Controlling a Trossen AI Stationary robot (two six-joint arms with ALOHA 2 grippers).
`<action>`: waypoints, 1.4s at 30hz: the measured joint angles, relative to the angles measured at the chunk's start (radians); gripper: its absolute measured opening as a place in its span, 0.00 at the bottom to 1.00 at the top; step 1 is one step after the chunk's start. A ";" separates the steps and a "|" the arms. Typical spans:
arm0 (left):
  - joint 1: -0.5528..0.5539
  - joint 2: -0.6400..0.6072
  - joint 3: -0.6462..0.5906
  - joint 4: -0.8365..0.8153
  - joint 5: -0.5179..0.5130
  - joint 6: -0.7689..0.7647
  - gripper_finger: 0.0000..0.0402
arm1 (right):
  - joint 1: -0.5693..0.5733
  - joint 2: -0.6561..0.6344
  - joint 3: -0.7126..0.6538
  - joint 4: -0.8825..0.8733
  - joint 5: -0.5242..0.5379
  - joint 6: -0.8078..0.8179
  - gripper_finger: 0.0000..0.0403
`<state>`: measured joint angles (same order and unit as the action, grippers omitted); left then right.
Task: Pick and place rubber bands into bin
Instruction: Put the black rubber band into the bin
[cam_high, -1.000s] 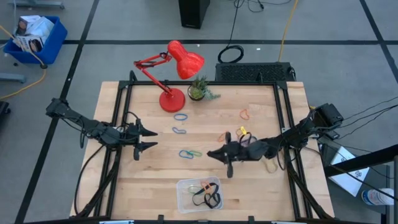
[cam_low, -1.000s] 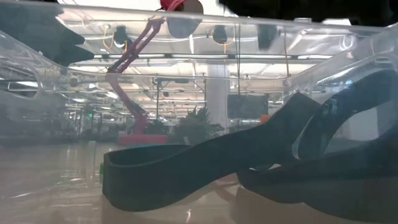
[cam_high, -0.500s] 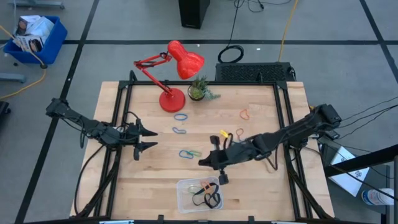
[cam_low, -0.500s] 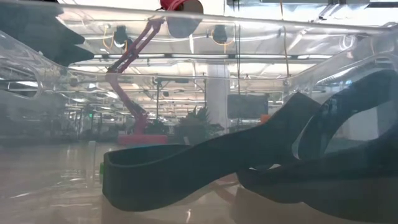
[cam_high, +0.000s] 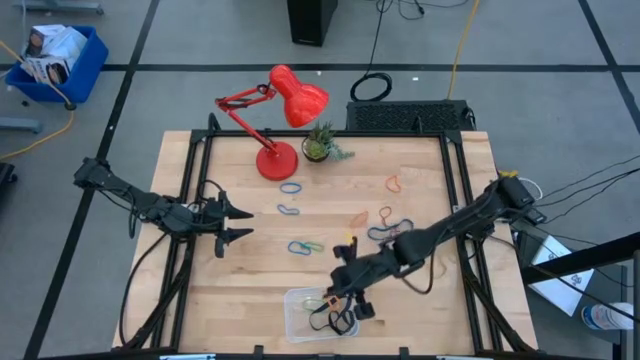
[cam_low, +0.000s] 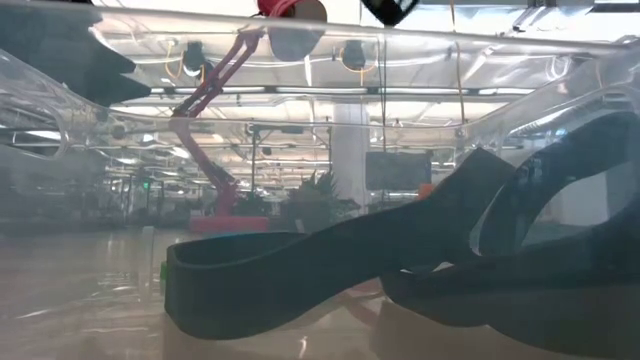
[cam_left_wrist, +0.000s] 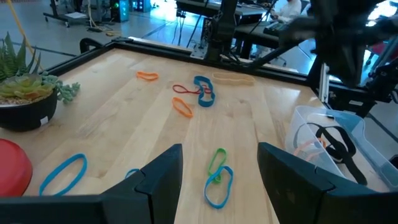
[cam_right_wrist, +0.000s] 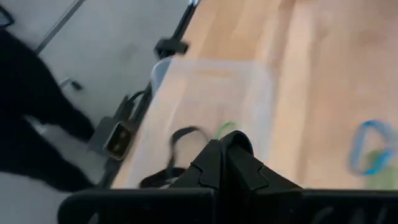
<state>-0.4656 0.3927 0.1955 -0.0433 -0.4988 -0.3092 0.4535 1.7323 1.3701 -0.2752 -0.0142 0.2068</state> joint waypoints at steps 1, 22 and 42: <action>0.000 0.000 0.000 0.000 0.000 0.000 0.53 | 0.006 0.014 0.000 -0.003 -0.016 0.018 0.00; 0.000 0.000 0.000 -0.014 0.001 -0.015 0.53 | 0.024 0.165 0.013 0.012 -0.033 -0.009 0.00; 0.000 0.000 0.000 -0.012 0.002 -0.013 0.53 | 0.019 0.176 0.011 -0.045 0.014 -0.006 0.01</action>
<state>-0.4656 0.3927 0.1955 -0.0555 -0.4973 -0.3225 0.4728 1.9079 1.3808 -0.3199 -0.0006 0.2005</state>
